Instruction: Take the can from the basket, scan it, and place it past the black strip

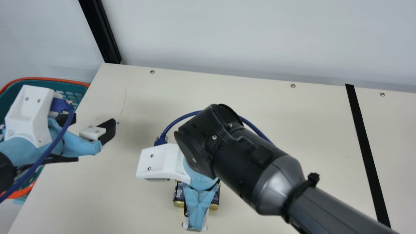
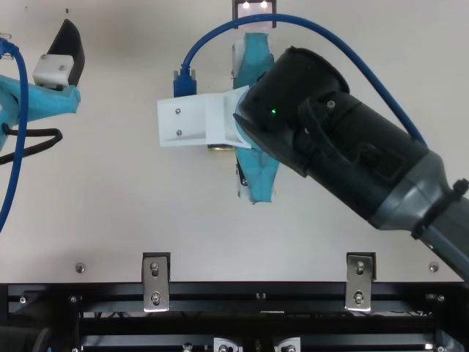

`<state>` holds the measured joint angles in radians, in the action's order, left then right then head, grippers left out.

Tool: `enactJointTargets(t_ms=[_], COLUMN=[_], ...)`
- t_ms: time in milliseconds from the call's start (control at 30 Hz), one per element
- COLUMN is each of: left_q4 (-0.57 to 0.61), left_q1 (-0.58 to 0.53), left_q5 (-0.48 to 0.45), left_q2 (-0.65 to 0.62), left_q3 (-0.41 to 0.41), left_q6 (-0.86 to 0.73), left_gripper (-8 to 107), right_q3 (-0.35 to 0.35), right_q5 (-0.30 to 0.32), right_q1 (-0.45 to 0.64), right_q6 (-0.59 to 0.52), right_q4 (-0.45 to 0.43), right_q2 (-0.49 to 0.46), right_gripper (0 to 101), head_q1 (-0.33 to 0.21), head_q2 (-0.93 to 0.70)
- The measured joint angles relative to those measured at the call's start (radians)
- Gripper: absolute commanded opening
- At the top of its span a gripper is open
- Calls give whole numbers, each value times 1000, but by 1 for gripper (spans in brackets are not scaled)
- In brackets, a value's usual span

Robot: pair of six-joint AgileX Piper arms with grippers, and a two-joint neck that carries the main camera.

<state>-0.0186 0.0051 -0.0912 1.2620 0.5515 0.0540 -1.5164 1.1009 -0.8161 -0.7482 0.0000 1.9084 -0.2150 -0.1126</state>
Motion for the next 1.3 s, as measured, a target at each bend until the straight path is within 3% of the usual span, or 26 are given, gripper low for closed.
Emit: enactJointTargets(t_ms=[700, 733, 767, 1300], left_q4=[0, 0, 0, 0], left_q1=[0, 0, 0, 0], left_q5=[0, 0, 0, 0], left_q2=[0, 0, 0, 0], left_q3=[0, 0, 0, 0], left_q6=[0, 0, 0, 0], left_gripper=[90, 90, 90, 90], right_q3=[4, 2, 1, 7], right_q5=[-21, -21, -21, -56], right_q1=[19, 19, 20, 35], right_q6=[-18, -18, -17, 8], right_q4=[13, 13, 13, 10], right_q2=[63, 64, 65, 57], right_gripper=[101, 19, 0, 0], head_q1=[0, 0, 0, 0], head_q2=[0, 0, 0, 0])
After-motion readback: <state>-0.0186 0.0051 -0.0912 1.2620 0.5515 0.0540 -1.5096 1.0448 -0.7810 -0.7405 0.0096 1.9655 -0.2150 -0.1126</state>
